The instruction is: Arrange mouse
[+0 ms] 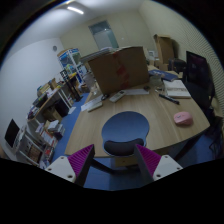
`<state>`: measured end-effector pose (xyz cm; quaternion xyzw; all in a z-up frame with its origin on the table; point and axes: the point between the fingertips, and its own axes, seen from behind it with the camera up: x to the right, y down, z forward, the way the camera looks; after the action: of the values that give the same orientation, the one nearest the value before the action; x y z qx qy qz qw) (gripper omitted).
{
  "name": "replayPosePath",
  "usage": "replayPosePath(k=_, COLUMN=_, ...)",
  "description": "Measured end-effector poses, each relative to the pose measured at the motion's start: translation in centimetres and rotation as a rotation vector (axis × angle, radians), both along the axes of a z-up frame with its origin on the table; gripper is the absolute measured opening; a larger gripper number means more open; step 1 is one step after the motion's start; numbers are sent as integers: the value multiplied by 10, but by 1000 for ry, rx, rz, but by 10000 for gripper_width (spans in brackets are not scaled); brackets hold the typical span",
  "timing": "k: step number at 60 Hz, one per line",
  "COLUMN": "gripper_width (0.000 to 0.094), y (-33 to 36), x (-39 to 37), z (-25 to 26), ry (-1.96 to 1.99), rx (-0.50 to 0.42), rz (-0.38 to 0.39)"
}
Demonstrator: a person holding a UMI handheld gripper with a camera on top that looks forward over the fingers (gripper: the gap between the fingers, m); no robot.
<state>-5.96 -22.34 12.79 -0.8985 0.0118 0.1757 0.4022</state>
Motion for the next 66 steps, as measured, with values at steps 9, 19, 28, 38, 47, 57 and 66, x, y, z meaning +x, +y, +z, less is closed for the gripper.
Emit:
replayPosePath(k=9, gripper_width=816, y=13, x=42, z=-11, ry=-23, rx=-5, rz=-18)
replayPosePath(k=19, gripper_width=821, y=16, x=124, z=-38, ry=-75, rx=-17, rz=-45)
replayPosePath(k=28, gripper_width=818, y=34, x=223, z=-71, ry=-155, rx=-8, rz=-113)
replayPosePath(k=38, gripper_width=816, y=85, x=303, z=-115, ry=-275, rx=38, rz=-106)
replayPosePath(k=47, gripper_width=899, y=119, x=319, z=-144, ry=-308, rx=55, rz=-32)
replayPosePath(k=57, gripper_width=826, y=158, x=314, z=-144, ry=-302, rx=104, rz=12)
replayPosePath(k=66, gripper_width=826, y=194, x=307, z=-144, ry=-301, rx=115, rz=28)
